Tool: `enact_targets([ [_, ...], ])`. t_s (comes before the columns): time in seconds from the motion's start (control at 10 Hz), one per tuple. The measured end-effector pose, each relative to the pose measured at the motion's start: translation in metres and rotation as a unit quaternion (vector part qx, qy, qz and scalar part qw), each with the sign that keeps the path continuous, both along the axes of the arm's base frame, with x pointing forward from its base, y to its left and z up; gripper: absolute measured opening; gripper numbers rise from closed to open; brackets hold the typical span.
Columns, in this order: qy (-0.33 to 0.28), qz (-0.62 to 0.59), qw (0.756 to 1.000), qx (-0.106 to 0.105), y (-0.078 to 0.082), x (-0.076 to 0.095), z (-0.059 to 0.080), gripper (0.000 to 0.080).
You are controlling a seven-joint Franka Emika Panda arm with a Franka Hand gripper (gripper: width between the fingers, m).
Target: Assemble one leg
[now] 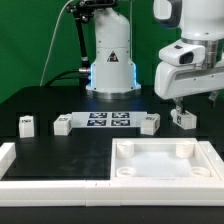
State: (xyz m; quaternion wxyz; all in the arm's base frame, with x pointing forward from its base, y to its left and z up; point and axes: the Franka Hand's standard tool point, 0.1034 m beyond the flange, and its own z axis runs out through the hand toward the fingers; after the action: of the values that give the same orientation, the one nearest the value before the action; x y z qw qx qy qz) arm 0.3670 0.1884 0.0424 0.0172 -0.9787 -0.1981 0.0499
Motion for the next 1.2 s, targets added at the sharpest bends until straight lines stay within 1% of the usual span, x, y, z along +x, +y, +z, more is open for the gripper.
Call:
enact_targets([
  [0.1, 0.005, 0.003, 1.0, -0.002, -0.001, -0.006, -0.002, 0.0649],
  [0.2, 0.021, 0.003, 1.0, -0.011, -0.003, -0.006, -0.002, 0.0649],
  [0.3, 0.021, 0.003, 1.0, -0.01, -0.002, -0.004, -0.002, 0.0649],
  [0.4, 0.051, 0.005, 0.998, -0.026, -0.006, -0.01, -0.002, 0.0649],
  [0.5, 0.106, 0.007, 0.993, -0.052, -0.007, -0.011, 0.0, 0.0649],
  [0.6, 0.132, 0.006, 0.989, -0.062, -0.007, -0.008, -0.003, 0.0649],
  [0.7, 0.185, 0.003, 0.979, -0.087, -0.011, -0.014, -0.003, 0.0649],
  [0.8, 0.222, -0.008, 0.969, -0.106, -0.012, -0.014, -0.004, 0.0649],
  [1.0, 0.292, -0.008, 0.947, -0.132, -0.016, -0.019, -0.01, 0.0649],
  [1.1, 0.314, -0.006, 0.939, -0.138, -0.015, -0.02, -0.014, 0.0649],
  [1.2, 0.352, -0.003, 0.923, -0.153, -0.017, -0.026, -0.015, 0.0649],
])
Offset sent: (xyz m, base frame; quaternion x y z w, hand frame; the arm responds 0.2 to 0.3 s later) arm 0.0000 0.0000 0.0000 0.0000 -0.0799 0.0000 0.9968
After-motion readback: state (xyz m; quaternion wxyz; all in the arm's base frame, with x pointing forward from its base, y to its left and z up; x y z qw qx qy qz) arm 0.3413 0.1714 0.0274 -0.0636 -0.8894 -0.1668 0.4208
